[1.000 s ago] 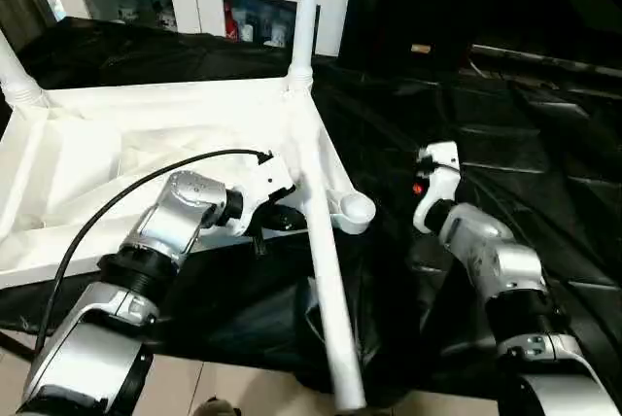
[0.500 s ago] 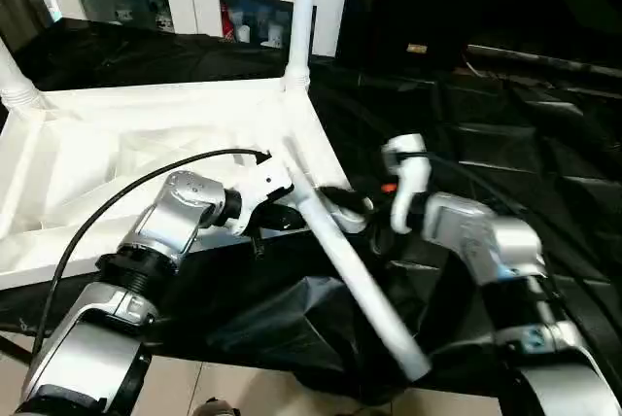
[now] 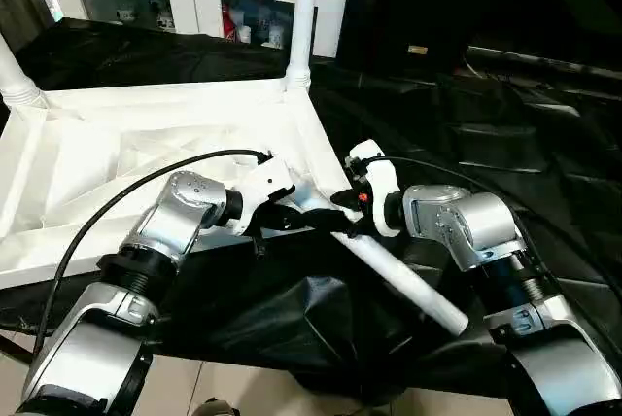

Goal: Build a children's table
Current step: Insert table leg to table base

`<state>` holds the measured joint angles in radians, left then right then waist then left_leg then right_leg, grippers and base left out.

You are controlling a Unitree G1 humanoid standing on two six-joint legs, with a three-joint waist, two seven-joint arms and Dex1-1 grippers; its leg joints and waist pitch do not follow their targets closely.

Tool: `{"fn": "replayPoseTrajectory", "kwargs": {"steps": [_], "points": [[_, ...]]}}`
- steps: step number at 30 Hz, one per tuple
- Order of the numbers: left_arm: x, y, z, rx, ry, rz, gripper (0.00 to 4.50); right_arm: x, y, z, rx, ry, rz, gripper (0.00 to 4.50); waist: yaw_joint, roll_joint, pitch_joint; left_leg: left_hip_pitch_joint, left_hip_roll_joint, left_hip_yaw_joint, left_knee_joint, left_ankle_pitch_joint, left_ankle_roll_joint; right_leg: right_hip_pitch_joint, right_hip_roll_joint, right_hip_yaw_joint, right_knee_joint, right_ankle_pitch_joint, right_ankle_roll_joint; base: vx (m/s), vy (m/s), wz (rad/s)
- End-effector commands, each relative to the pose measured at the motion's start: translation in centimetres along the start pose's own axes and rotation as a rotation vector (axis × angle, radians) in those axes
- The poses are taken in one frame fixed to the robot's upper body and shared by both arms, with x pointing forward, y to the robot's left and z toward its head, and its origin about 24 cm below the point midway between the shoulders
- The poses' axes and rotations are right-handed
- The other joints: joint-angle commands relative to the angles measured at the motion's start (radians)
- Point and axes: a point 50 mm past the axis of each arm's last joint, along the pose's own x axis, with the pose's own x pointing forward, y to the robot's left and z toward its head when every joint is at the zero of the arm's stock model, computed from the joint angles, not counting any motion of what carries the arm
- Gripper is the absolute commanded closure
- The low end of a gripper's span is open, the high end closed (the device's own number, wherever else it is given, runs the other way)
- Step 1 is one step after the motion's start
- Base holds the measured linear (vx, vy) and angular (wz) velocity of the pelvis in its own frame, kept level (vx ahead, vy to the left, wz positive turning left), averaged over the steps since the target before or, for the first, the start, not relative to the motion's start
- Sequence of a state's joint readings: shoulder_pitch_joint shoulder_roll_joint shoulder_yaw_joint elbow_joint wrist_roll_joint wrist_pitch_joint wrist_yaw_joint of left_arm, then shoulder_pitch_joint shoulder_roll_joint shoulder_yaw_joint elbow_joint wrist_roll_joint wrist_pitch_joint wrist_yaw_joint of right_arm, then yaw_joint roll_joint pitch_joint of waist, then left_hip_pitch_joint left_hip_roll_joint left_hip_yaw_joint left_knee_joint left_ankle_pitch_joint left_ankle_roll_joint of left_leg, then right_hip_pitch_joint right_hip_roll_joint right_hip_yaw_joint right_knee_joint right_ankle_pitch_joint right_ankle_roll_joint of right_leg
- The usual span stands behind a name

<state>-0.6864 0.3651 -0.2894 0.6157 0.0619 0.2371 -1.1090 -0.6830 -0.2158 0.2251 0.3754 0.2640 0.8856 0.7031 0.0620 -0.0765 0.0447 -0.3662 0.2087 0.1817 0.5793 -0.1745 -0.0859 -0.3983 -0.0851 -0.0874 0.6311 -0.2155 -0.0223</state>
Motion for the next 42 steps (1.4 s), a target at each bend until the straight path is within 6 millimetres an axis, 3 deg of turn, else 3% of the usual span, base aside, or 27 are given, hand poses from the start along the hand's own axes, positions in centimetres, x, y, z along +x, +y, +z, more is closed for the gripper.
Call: {"fn": "replayPoseTrajectory", "kwargs": {"steps": [1, 19, 20, 24, 28, 30, 31, 35, 36, 38, 39, 42], "points": [[-0.1, 0.3, -0.2, -0.006, 0.024, 0.025, 4.5, -0.2, -0.8, -1.1, 0.023, 0.069, -0.041, 0.88, 0.005, 0.011, -0.063, 0.013, 0.028, -0.005, -0.058, -0.071, -0.002, 0.063, -0.064, 0.061, -0.057, 0.066, -0.214, 0.0, 0.0, 0.0], [-0.1, 0.5, -0.1, 0.012, 0.008, 0.037, 4.5, -0.9, -1.9, -1.0, 0.078, 0.047, -0.038, 2.5, 0.005, 0.008, -0.065, 0.012, 0.027, -0.004, -0.054, -0.073, 0.007, 0.064, -0.064, 0.06, -0.055, 0.065, -0.225, 0.0, 0.0, 0.0], [-0.2, 0.8, 0.3, -0.005, -0.024, 0.051, 4.05, -0.9, -2.0, -1.0, 0.087, 0.036, -0.039, 2.61, 0.006, 0.008, -0.065, 0.012, 0.027, -0.004, -0.054, -0.073, 0.006, 0.064, -0.064, 0.06, -0.055, 0.063, -0.225, 0.0, 0.0, 0.0], [-0.6, 0.9, 1.0, 0.001, -0.067, 0.04, 3.94, -1.1, -2.2, -0.6, 0.13, -0.018, -0.029, 2.73, 0.007, 0.01, -0.067, 0.012, 0.028, -0.005, -0.053, -0.077, 0.004, 0.064, -0.064, 0.059, -0.054, 0.063, -0.23, 0.0, 0.0, 0.0], [-1.3, 1.2, 1.8, 0.049, -0.072, 0.052, 3.44, -1.6, -2.1, 0.1, 0.199, -0.091, 0.011, 2.86, 0.01, 0.005, -0.067, 0.011, 0.028, -0.005, -0.053, -0.069, 0.011, 0.064, -0.065, 0.059, -0.052, 0.064, -0.232, 0.0, 0.0, 0.0], [-2.1, 1.4, 2.5, 0.047, -0.096, 0.044, 3.31, -2.0, -2.1, 0.6, 0.264, -0.156, 0.056, 2.87, 0.009, 0.006, -0.065, 0.014, 0.029, -0.004, -0.054, -0.07, 0.008, 0.062, -0.065, 0.059, -0.053, 0.063, -0.232, 0.0, 0.0, 0.0], [-2.7, 1.4, 2.9, 0.03, -0.13, 0.031, 3.13, -2.3, -2.2, 1.0, 0.31, -0.2, 0.063, 2.87, 0.011, 0.012, -0.067, 0.014, 0.029, -0.005, -0.054, -0.068, 0.002, 0.062, -0.066, 0.059, -0.05, 0.079, -0.242, 0.0, 0.0, 0.0], [-3.5, 1.5, 3.6, -0.03, -0.213, 0.057, 2.92, -3.0, -2.5, 1.6, 0.356, -0.281, 0.081, 2.87, 0.012, 0.009, -0.066, 0.013, 0.025, -0.002, -0.052, -0.048, 0.002, 0.062, -0.061, 0.058, -0.047, 0.108, -0.253, 0.0, 0.0, 0.0], [-3.7, 1.6, 3.8, -0.071, -0.26, 0.088, 2.73, -3.2, -2.5, 2.1, 0.374, -0.341, 0.094, 2.88, 0.015, 0.016, -0.068, 0.015, 0.027, -0.001, -0.051, -0.052, -0.001, 0.062, -0.065, 0.059, -0.045, 0.12, -0.262, 0.0, 0.0, 0.0], [-3.9, 1.8, 4.1, -0.157, -0.355, 0.133, 2.67, -3.6, -2.9, 2.9, 0.402, -0.461, 0.072, 2.88, 0.02, 0.017, -0.067, 0.016, 0.029, -0.001, -0.051, -0.065, -0.004, 0.06, -0.066, 0.058, -0.046, 0.111, -0.269, 0.0, 0.0, 0.0], [-3.7, 1.9, 4.3, -0.223, -0.413, 0.16, 2.62, -3.8, -3.3, 3.4, 0.418, -0.531, 0.043, 2.88, 0.023, 0.025, -0.067, 0.017, 0.028, -0.001, -0.051, -0.075, -0.01, 0.059, -0.066, 0.057, -0.046, 0.101, -0.271, 0.0, 0.0, 0.0], [-2.5, 1.7, 4.8, -0.404, -0.531, 0.198, 2.3, -4.6, -4.2, 4.6, 0.515, -0.745, -0.012, 2.88, 0.028, 0.015, -0.067, 0.018, 0.029, 0.002, -0.05, -0.09, -0.014, 0.058, -0.066, 0.059, -0.047, 0.092, -0.277, 0.0, 0.0, 0.0]]}}
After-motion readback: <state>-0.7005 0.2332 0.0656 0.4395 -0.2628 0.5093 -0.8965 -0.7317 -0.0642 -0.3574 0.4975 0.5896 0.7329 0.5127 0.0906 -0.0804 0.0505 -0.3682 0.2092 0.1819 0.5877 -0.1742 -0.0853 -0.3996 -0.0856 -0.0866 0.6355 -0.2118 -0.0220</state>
